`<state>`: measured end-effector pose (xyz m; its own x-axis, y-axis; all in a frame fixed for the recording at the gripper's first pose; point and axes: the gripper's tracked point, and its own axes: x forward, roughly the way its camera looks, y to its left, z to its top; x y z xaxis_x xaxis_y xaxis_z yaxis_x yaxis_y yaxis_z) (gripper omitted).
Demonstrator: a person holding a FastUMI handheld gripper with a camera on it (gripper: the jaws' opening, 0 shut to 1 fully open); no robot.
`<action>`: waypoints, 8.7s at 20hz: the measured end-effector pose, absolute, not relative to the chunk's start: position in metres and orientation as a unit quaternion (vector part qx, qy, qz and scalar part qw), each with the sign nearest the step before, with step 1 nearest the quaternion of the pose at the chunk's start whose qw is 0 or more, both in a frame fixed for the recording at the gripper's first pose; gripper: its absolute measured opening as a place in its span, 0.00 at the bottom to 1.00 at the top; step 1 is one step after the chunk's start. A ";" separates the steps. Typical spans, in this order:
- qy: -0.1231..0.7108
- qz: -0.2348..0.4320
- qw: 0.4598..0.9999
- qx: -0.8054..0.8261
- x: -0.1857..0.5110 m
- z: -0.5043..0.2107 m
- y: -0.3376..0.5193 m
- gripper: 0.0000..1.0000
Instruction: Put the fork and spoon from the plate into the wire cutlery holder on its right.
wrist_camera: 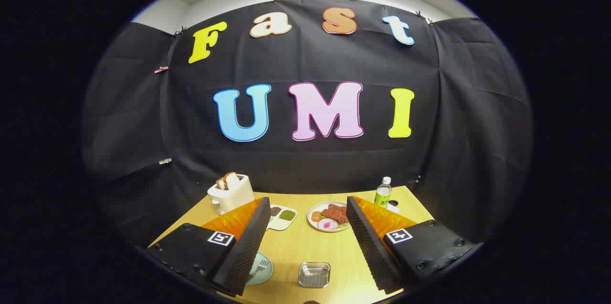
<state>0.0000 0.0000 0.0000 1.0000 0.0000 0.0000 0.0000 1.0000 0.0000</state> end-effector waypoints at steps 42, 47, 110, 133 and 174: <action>0.281 0.065 0.958 -0.001 0.022 -0.216 0.110 0.99; 0.358 0.078 0.930 -0.023 0.025 -0.276 0.138 0.99; 0.585 0.129 0.794 -0.101 -0.010 -0.278 -0.037 0.08; 0.660 0.113 0.740 -0.066 0.006 -0.290 -0.045 0.59; 0.502 0.151 0.848 -0.072 0.037 -0.356 0.199 1.00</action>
<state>0.0365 0.1995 -0.3564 0.4499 0.1846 -0.8738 -0.3295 0.9437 0.0297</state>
